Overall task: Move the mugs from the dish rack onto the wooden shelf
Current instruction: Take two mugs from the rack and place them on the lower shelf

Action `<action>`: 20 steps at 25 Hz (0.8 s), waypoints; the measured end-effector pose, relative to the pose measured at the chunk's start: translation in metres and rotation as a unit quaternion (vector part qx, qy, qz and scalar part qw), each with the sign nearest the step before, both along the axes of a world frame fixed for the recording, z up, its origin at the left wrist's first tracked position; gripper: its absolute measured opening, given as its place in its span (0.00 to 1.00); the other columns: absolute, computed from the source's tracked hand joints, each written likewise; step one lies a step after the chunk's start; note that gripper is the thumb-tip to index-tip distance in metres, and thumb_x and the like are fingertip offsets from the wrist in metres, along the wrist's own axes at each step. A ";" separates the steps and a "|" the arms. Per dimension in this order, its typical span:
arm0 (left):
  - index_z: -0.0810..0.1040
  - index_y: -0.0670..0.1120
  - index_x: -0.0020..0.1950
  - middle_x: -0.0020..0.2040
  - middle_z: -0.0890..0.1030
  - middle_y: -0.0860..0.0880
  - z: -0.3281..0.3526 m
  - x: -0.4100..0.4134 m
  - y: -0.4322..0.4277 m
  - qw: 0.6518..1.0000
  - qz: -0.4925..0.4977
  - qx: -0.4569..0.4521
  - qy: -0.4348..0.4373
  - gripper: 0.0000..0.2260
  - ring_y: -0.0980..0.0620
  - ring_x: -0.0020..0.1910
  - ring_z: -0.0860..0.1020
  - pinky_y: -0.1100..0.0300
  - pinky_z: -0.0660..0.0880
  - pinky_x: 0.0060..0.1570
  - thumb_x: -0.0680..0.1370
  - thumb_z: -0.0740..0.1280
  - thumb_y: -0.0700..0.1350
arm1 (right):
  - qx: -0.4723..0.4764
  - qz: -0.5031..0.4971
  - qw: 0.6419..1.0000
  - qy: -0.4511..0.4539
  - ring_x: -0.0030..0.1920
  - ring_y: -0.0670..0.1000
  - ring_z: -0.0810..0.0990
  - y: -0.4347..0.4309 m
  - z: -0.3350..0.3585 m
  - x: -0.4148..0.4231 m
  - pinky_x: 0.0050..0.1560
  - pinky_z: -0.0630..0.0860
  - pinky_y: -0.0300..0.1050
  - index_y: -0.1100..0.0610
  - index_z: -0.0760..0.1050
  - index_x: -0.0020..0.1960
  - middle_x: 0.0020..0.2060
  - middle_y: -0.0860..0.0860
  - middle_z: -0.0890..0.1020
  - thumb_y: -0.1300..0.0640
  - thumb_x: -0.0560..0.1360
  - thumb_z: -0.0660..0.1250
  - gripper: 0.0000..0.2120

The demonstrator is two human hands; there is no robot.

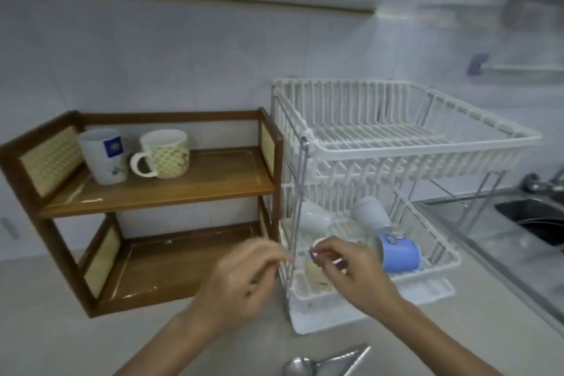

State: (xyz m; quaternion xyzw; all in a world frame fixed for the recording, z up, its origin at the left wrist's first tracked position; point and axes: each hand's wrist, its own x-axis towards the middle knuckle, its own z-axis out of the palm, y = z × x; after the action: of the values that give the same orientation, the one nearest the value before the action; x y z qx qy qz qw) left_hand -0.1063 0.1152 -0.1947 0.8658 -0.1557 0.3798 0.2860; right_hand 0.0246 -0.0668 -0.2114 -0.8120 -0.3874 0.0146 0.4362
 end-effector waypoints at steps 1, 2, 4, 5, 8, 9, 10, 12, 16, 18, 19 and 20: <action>0.80 0.46 0.53 0.49 0.82 0.51 -0.011 0.013 -0.018 0.999 -0.036 0.021 0.031 0.09 0.59 0.51 0.79 0.69 0.73 0.54 0.76 0.64 0.37 | -0.040 -0.037 0.998 -0.010 0.45 0.42 0.83 -0.021 -0.008 0.026 0.47 0.74 0.32 0.45 0.79 0.48 0.40 0.41 0.82 0.61 0.74 0.68 0.11; 0.80 0.46 0.53 0.51 0.82 0.50 -0.021 0.028 -0.034 0.995 -0.057 0.037 0.077 0.10 0.57 0.52 0.79 0.67 0.74 0.55 0.76 0.64 0.36 | -0.097 -0.081 0.992 -0.028 0.50 0.45 0.82 -0.039 -0.017 0.054 0.51 0.70 0.32 0.50 0.79 0.52 0.45 0.42 0.81 0.61 0.73 0.69 0.10; 0.78 0.45 0.60 0.59 0.80 0.49 -0.038 0.067 -0.060 0.976 -0.048 0.098 0.189 0.16 0.52 0.60 0.77 0.57 0.73 0.61 0.76 0.62 0.35 | -0.239 -0.146 0.959 -0.048 0.60 0.52 0.76 -0.069 -0.034 0.110 0.60 0.68 0.39 0.54 0.75 0.62 0.59 0.48 0.78 0.57 0.73 0.70 0.18; 0.74 0.46 0.67 0.66 0.75 0.48 -0.047 0.089 -0.070 0.963 -0.016 0.149 0.223 0.20 0.49 0.66 0.73 0.55 0.68 0.66 0.76 0.60 0.34 | -0.303 -0.144 0.942 -0.034 0.63 0.54 0.74 -0.081 -0.040 0.131 0.62 0.70 0.44 0.55 0.71 0.66 0.64 0.52 0.74 0.56 0.72 0.71 0.24; 0.48 0.52 0.78 0.78 0.54 0.44 -0.061 0.149 -0.085 0.896 0.124 0.182 0.385 0.35 0.45 0.77 0.55 0.51 0.55 0.74 0.77 0.64 0.43 | -0.395 -0.104 0.912 -0.026 0.66 0.57 0.71 -0.101 -0.056 0.171 0.59 0.72 0.49 0.55 0.63 0.71 0.69 0.54 0.68 0.50 0.68 0.74 0.36; 0.45 0.53 0.78 0.79 0.50 0.43 -0.065 0.165 -0.086 0.866 0.155 0.164 0.446 0.39 0.43 0.77 0.52 0.47 0.55 0.74 0.76 0.67 0.48 | -0.404 -0.089 0.910 -0.037 0.66 0.57 0.71 -0.102 -0.061 0.177 0.59 0.72 0.49 0.54 0.61 0.72 0.69 0.54 0.68 0.49 0.67 0.75 0.39; 0.45 0.54 0.78 0.79 0.50 0.43 -0.069 0.178 -0.087 0.840 0.174 0.167 0.487 0.42 0.41 0.76 0.53 0.44 0.57 0.73 0.74 0.70 0.51 | -0.411 -0.078 0.907 -0.046 0.67 0.57 0.70 -0.101 -0.064 0.181 0.59 0.73 0.50 0.54 0.59 0.72 0.69 0.54 0.67 0.49 0.65 0.76 0.41; 0.50 0.56 0.77 0.77 0.55 0.45 -0.078 0.197 -0.091 0.799 0.200 0.213 0.525 0.43 0.37 0.73 0.58 0.42 0.67 0.66 0.70 0.74 0.51 | -0.418 -0.064 0.905 -0.051 0.66 0.58 0.70 -0.098 -0.071 0.187 0.59 0.74 0.51 0.55 0.58 0.72 0.69 0.56 0.67 0.50 0.65 0.76 0.42; 0.60 0.50 0.73 0.69 0.67 0.45 -0.079 0.213 -0.094 0.763 0.246 0.229 0.552 0.39 0.38 0.65 0.68 0.46 0.73 0.58 0.68 0.74 0.56 | -0.406 -0.062 0.911 -0.034 0.63 0.62 0.70 -0.089 -0.077 0.190 0.55 0.75 0.52 0.57 0.57 0.71 0.67 0.60 0.67 0.52 0.65 0.78 0.44; 0.67 0.46 0.69 0.65 0.73 0.44 -0.079 0.220 -0.096 0.771 0.286 0.229 0.522 0.29 0.41 0.63 0.72 0.48 0.72 0.57 0.73 0.67 0.59 | -0.399 -0.064 0.914 -0.030 0.63 0.62 0.70 -0.087 -0.077 0.190 0.56 0.76 0.53 0.57 0.56 0.72 0.67 0.60 0.67 0.51 0.64 0.79 0.45; 0.70 0.45 0.67 0.64 0.74 0.44 -0.080 0.224 -0.100 0.771 0.304 0.241 0.506 0.25 0.42 0.63 0.73 0.49 0.71 0.58 0.75 0.63 0.58 | -0.398 -0.064 0.915 -0.025 0.63 0.62 0.70 -0.087 -0.077 0.190 0.57 0.76 0.53 0.57 0.56 0.72 0.67 0.60 0.67 0.51 0.64 0.79 0.46; 0.71 0.44 0.66 0.64 0.75 0.43 -0.080 0.228 -0.106 0.769 0.318 0.248 0.495 0.21 0.42 0.62 0.73 0.49 0.71 0.58 0.77 0.62 0.55 | -0.398 -0.064 0.915 -0.021 0.64 0.62 0.69 -0.086 -0.076 0.190 0.57 0.76 0.53 0.57 0.55 0.72 0.67 0.60 0.66 0.51 0.64 0.79 0.46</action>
State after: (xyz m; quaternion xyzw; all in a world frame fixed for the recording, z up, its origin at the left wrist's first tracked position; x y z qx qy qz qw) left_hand 0.1214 0.0096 -0.2751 0.9748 0.2030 -0.0845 -0.0384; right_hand 0.2150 -0.1530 -0.2875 -0.9418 -0.3056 0.1220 0.0689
